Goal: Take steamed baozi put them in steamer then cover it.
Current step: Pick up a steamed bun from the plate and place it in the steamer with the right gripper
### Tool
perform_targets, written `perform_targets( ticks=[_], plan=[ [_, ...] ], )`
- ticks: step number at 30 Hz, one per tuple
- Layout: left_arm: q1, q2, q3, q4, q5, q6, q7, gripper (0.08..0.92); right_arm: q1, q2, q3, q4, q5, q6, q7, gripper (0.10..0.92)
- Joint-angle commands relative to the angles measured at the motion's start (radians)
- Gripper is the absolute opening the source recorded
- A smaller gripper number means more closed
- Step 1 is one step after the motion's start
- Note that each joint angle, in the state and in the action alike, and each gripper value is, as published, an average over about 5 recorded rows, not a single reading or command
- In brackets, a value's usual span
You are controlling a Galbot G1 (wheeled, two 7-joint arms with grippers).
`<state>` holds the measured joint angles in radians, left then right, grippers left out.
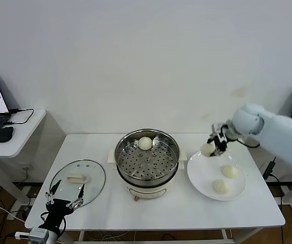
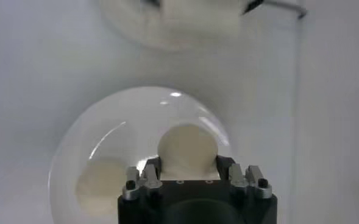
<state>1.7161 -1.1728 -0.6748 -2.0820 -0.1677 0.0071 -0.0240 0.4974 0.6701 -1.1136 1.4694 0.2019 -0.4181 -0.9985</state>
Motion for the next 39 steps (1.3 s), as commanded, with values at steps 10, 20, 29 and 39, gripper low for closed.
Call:
perform_targets(
  ticks=[10,20,29,39],
  plan=[
    [0.0,-0.014,-0.006,-0.004,-0.008,0.002,0.0,0.823,0.198,0.32,-0.146,0.051,0.416,-0.243,0.183,0.577],
    [-0.003,-0.016,-0.018,-0.01,-0.019,0.002,0.001,0.823,0.043,0.55,-0.16,-0.074,0.468,-0.307,0.301,0.577],
    [-0.016,-0.023,-0.017,-0.006,-0.022,0.004,0.001,0.823,-0.042,0.65,-0.139,-0.198,0.44,-0.307,0.341,0.577],
    [-0.015,-0.026,-0.02,-0.001,-0.023,0.002,0.002,0.823,-0.082,0.7,-0.129,-0.298,0.392,-0.307,0.347,0.577]
  ],
)
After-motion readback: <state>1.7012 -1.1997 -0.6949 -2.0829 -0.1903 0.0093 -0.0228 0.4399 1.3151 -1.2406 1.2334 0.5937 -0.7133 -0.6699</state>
